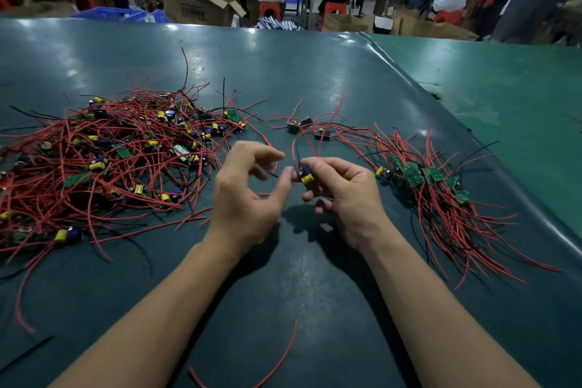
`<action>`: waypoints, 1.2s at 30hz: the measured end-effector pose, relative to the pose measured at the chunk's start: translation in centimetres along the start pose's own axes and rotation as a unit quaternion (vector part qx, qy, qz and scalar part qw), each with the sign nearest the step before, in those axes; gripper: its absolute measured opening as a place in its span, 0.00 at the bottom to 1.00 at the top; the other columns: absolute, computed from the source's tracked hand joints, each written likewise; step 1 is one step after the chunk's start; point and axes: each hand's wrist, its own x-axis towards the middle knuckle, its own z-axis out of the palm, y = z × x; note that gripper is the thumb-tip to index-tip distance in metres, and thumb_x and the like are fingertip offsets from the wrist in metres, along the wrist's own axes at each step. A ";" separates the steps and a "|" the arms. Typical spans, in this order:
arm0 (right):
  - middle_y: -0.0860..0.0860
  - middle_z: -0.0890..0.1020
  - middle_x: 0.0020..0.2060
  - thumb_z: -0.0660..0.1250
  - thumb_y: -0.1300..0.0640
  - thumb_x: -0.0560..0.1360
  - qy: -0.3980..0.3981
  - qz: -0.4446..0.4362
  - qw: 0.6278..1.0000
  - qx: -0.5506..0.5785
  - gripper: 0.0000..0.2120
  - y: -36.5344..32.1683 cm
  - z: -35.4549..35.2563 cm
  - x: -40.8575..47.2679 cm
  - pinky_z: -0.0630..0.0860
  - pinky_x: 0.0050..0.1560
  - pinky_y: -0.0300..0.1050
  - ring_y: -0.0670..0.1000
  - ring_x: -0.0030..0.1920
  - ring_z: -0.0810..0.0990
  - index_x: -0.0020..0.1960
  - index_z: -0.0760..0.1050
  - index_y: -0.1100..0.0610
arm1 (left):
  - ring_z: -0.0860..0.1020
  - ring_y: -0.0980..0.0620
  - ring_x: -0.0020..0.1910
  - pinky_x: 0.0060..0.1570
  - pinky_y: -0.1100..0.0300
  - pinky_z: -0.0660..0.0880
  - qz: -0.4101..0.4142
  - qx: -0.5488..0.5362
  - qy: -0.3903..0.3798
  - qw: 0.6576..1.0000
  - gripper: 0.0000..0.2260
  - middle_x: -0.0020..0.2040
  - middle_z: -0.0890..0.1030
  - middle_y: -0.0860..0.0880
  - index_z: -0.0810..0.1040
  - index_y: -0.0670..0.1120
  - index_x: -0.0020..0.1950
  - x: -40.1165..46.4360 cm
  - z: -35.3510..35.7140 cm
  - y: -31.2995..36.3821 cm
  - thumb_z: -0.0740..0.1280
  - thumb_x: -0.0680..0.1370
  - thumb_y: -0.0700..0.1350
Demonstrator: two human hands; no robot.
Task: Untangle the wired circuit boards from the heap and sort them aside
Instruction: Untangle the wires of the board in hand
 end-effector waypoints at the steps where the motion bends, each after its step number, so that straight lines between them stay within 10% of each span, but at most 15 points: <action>1: 0.53 0.85 0.35 0.68 0.60 0.77 -0.005 0.003 1.000 -0.010 0.04 0.0 0.1 0.0 0.68 0.21 0.35 0.47 0.26 0.79 0.45 0.81 0.58 | 0.80 0.53 0.40 0.40 0.59 0.77 -0.086 -0.049 -0.018 0.995 0.05 0.41 0.82 0.51 0.80 0.44 0.48 0.1 0.1 0.1 0.73 0.75 0.43; 4: 0.53 0.84 0.33 0.69 0.60 0.76 -0.017 0.004 0.999 -0.037 0.01 0.2 0.3 -0.2 0.70 0.20 0.36 0.48 0.25 0.80 0.47 0.79 0.58 | 0.81 0.57 0.36 0.37 0.59 0.79 -0.245 -0.173 -0.109 0.948 0.11 0.38 0.85 0.52 0.83 0.46 0.47 0.4 0.2 -0.2 0.70 0.72 0.52; 7: 0.52 0.84 0.32 0.68 0.61 0.78 -0.021 -0.004 0.998 -0.058 0.01 0.4 0.4 -0.3 0.72 0.21 0.37 0.49 0.26 0.81 0.48 0.76 0.58 | 0.83 0.46 0.42 0.47 0.49 0.80 -0.230 -0.194 -0.111 0.947 0.14 0.45 0.85 0.43 0.84 0.41 0.50 0.5 0.1 -0.4 0.72 0.70 0.49; 12: 0.55 0.84 0.44 0.67 0.60 0.79 0.042 -0.025 0.999 -0.019 0.03 0.4 0.6 0.1 0.74 0.23 0.40 0.51 0.28 0.81 0.47 0.73 0.57 | 0.83 0.55 0.39 0.42 0.63 0.79 -0.271 -0.218 -0.032 0.937 0.04 0.40 0.86 0.47 0.85 0.42 0.45 0.8 0.1 -0.6 0.71 0.75 0.41; 19: 0.51 0.82 0.30 0.67 0.62 0.78 0.123 0.007 0.985 0.120 0.05 0.1 0.3 0.4 0.74 0.25 0.37 0.47 0.26 0.78 0.44 0.74 0.58 | 0.84 0.49 0.39 0.41 0.61 0.80 -0.339 -0.381 -0.046 0.859 0.09 0.40 0.85 0.45 0.85 0.44 0.40 0.8 0.0 -0.5 0.76 0.64 0.48; 30: 0.52 0.81 0.31 0.67 0.64 0.77 0.067 0.077 0.993 0.067 0.06 0.6 0.5 0.3 0.72 0.25 0.35 0.44 0.25 0.75 0.43 0.81 0.60 | 0.84 0.54 0.41 0.45 0.66 0.78 -0.264 -0.275 -0.073 0.922 0.09 0.41 0.86 0.48 0.82 0.37 0.46 0.2 0.3 -0.3 0.74 0.68 0.29; 36: 0.47 0.77 0.28 0.67 0.61 0.78 0.141 -0.020 0.989 0.042 0.09 0.4 0.2 0.6 0.64 0.20 0.35 0.43 0.24 0.69 0.41 0.83 0.58 | 0.82 0.52 0.37 0.42 0.63 0.79 -0.313 -0.321 -0.042 0.893 0.10 0.38 0.85 0.46 0.82 0.39 0.45 0.7 0.0 0.0 0.75 0.65 0.36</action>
